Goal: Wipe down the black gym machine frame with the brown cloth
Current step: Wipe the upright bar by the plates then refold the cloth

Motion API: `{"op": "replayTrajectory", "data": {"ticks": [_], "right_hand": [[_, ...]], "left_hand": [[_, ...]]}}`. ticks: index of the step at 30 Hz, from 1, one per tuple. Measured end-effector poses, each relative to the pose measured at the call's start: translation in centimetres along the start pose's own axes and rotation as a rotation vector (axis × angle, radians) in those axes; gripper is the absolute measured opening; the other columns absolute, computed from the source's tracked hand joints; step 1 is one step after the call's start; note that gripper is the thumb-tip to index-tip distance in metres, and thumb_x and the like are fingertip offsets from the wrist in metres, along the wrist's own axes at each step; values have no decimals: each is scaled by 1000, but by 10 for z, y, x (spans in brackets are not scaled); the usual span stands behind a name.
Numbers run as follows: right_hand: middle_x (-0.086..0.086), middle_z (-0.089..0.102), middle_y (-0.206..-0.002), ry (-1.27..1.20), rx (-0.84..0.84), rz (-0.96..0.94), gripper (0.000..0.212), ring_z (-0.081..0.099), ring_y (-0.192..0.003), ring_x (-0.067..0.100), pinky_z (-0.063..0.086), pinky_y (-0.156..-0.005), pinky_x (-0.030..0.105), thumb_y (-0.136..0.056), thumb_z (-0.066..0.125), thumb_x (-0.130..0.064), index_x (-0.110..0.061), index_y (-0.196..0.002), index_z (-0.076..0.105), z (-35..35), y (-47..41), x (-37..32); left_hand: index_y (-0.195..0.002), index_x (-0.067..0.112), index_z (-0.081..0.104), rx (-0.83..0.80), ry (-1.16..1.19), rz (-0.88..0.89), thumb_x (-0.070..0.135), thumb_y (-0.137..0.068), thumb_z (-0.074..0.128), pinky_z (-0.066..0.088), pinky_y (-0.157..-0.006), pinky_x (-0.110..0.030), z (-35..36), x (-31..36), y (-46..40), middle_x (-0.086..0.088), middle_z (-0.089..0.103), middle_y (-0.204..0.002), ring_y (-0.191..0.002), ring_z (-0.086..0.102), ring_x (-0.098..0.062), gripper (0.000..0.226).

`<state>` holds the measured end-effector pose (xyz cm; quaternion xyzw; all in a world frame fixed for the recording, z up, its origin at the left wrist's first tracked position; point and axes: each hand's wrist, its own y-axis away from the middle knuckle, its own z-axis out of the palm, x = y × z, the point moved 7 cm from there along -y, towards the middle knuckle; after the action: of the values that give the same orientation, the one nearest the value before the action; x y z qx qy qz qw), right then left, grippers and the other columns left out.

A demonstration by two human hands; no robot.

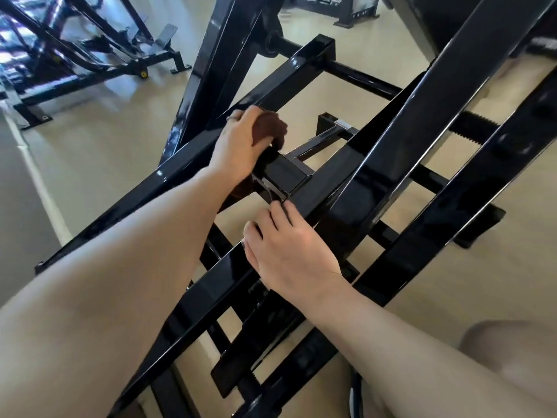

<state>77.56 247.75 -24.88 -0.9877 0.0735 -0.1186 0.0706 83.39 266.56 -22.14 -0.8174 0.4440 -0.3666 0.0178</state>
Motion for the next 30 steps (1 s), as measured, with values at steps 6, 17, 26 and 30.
{"op": "replayTrajectory", "data": {"ticks": [6, 17, 26, 30], "right_hand": [[27, 63, -123, -20, 33, -21, 45, 54, -122, 46, 38, -112, 56, -110, 29, -32, -2, -122, 60, 3, 0, -1], [31, 59, -130, -22, 8, -31, 49, 49, -129, 50, 36, -115, 59, -111, 28, -32, 2, -128, 58, 8, 1, -1], [16, 26, -166, -539, -485, 2, 53, 18, -155, 35, 17, -126, 45, -110, 31, -35, -17, -160, 30, -26, 7, 14], [-2, 60, -131, -1384, -696, 496, 46, 55, -126, 20, 41, -99, 30, -100, 62, -27, -24, -144, 48, -105, 3, 43]], "left_hand": [[-134, 24, 56, -50, 56, 47, 28, -94, 71, 48, -104, -44, 5, 20, 26, -4, 55, -130, -117, 55, -22, 43], [-135, 23, 54, -44, -32, -47, 28, -96, 69, 45, -106, -42, -12, 4, 12, -2, 53, -130, -119, 52, -23, 42], [-117, 22, 64, -339, 27, -382, 32, -95, 71, 55, -88, -33, -68, 45, 58, 7, 69, -104, -95, 67, -15, 25], [-119, 27, 66, -346, 274, -681, 32, -101, 62, 58, -87, -29, -141, 74, 110, 6, 73, -104, -95, 71, -9, 19]]}}
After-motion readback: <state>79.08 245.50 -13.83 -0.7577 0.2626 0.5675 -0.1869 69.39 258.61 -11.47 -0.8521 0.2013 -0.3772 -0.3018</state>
